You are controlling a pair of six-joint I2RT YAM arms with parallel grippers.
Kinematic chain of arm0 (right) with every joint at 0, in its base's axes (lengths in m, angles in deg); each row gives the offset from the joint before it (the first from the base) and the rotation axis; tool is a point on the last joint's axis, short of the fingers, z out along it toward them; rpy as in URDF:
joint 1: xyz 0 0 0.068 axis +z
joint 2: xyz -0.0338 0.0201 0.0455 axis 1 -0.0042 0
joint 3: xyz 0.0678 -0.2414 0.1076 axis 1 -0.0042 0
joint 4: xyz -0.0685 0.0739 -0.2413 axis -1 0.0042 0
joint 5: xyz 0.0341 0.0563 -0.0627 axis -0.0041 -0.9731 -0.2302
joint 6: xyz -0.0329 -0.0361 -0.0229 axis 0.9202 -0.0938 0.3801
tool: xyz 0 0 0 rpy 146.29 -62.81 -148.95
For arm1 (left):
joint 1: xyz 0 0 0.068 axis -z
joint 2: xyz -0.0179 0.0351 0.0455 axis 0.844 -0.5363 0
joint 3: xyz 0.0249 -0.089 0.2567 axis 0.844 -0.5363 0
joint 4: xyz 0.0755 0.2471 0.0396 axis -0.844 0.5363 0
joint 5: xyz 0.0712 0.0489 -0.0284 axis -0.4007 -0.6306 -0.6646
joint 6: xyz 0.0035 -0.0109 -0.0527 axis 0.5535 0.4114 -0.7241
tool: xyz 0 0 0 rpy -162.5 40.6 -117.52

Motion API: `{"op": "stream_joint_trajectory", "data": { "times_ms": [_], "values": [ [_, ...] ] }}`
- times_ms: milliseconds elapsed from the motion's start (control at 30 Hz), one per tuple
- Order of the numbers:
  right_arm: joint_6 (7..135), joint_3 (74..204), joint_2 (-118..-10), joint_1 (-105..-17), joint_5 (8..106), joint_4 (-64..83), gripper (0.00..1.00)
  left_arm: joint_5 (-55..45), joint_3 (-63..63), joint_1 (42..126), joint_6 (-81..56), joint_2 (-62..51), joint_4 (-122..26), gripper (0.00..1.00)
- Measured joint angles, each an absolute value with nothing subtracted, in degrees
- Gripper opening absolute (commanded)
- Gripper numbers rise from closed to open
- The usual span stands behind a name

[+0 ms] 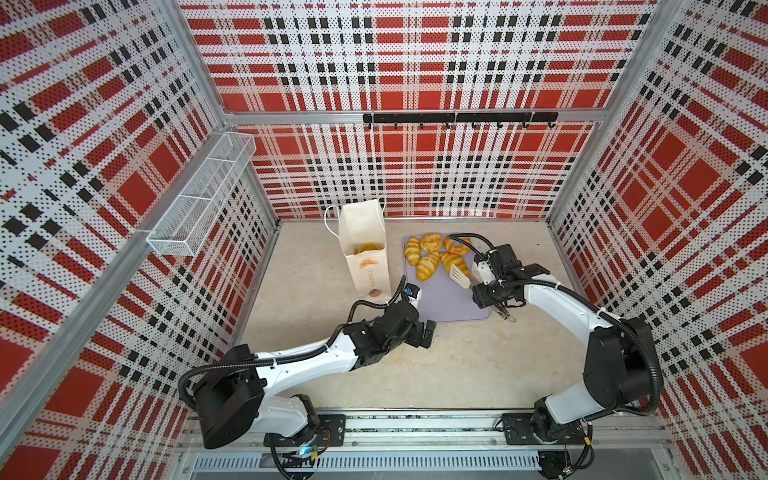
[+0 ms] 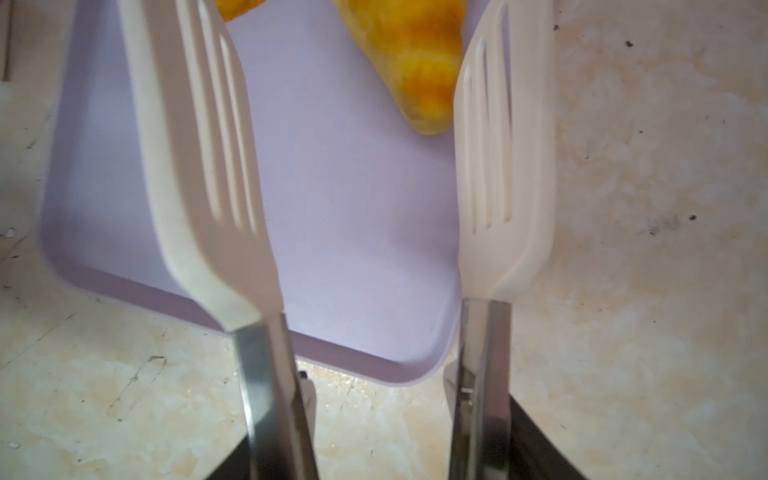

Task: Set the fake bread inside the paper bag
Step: 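Lower the open tongs around a striped croissant with the right gripper, then close the tongs on the striped croissant and lift it with the right gripper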

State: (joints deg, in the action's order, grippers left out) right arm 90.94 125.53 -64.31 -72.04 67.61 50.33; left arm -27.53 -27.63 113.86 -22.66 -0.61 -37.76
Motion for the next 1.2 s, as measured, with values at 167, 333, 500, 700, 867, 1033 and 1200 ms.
{"op": "stream_joint_trajectory", "data": {
  "times_ms": [167,333,500,700,867,1033,1200],
  "values": [
    [92.60,125.86,-66.54,-72.04,69.49,50.11,0.65,-26.96,-27.52,113.86,-22.66,-0.92,-37.82,0.99],
    [95.44,126.10,-68.70,-72.04,70.32,49.39,0.65,-26.52,-27.04,113.88,-22.66,-1.33,-38.00,0.99],
    [97.61,127.89,-71.39,-72.04,71.70,48.34,0.66,-26.28,-26.18,113.92,-22.64,-2.69,-38.13,0.99],
    [100.45,131.00,-75.09,-72.04,73.75,46.99,0.66,-26.19,-26.16,113.92,-22.64,-2.99,-38.11,0.99],
    [103.18,133.93,-77.58,-72.04,74.25,46.66,0.67,-26.22,-26.16,113.92,-22.64,-3.04,-38.13,0.99],
    [105.74,137.10,-79.85,-72.04,74.38,47.10,0.67,-26.22,-26.16,113.92,-22.64,-3.08,-38.13,1.00],
    [107.42,139.50,-81.80,-72.04,75.22,47.51,0.66,-26.24,-26.16,113.92,-22.64,-3.08,-38.13,1.00]
  ]
}}
